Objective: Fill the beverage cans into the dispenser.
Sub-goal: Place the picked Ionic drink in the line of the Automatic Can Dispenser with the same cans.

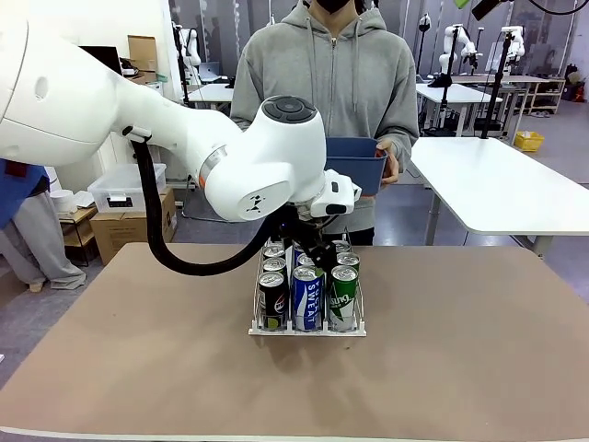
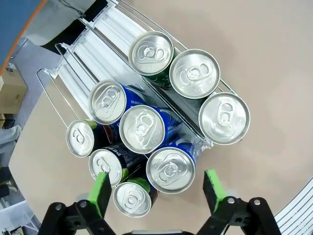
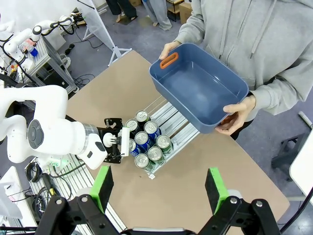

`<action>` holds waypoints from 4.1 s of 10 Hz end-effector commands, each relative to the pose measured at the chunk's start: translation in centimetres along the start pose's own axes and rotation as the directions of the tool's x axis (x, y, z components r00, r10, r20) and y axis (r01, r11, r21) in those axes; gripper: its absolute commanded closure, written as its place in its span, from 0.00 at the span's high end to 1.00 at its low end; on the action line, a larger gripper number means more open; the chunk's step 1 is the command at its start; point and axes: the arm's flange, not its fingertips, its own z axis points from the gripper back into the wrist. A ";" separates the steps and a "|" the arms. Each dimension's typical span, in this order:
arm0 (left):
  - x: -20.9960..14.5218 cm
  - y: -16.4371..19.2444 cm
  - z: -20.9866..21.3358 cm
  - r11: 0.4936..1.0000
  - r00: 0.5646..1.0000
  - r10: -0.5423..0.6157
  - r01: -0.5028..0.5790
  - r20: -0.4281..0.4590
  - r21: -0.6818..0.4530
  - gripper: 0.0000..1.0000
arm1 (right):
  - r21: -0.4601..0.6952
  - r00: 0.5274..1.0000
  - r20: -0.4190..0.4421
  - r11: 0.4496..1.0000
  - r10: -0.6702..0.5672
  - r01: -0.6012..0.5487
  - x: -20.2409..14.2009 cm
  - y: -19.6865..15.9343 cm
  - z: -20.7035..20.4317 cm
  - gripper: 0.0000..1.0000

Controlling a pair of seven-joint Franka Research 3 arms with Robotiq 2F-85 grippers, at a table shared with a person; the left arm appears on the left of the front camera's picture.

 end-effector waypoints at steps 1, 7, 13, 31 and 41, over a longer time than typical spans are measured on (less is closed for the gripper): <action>0.1 0.3 0.0 1.000 1.000 -0.003 0.003 -0.002 -0.010 1.00 | 0.010 1.000 0.003 1.000 -0.011 0.011 -0.3 0.2 0.0 1.00; 0.1 0.3 0.0 1.000 1.000 -0.003 0.003 -0.002 -0.010 1.00 | 0.010 1.000 0.003 1.000 -0.011 0.011 -0.3 0.2 0.0 1.00; -0.3 -0.1 1.0 0.994 0.999 -0.031 0.034 0.030 -0.106 1.00 | 0.010 1.000 0.003 1.000 -0.011 0.011 -0.3 0.2 0.0 1.00; -7.5 27.8 36.2 0.938 0.931 -0.087 0.196 0.354 -0.285 1.00 | 0.010 1.000 0.003 1.000 -0.011 0.011 -0.3 0.2 0.0 1.00; -10.2 29.1 37.7 0.950 0.909 -0.085 0.197 0.408 -0.241 1.00 | 0.010 1.000 0.003 1.000 -0.011 0.011 -0.3 0.2 0.0 1.00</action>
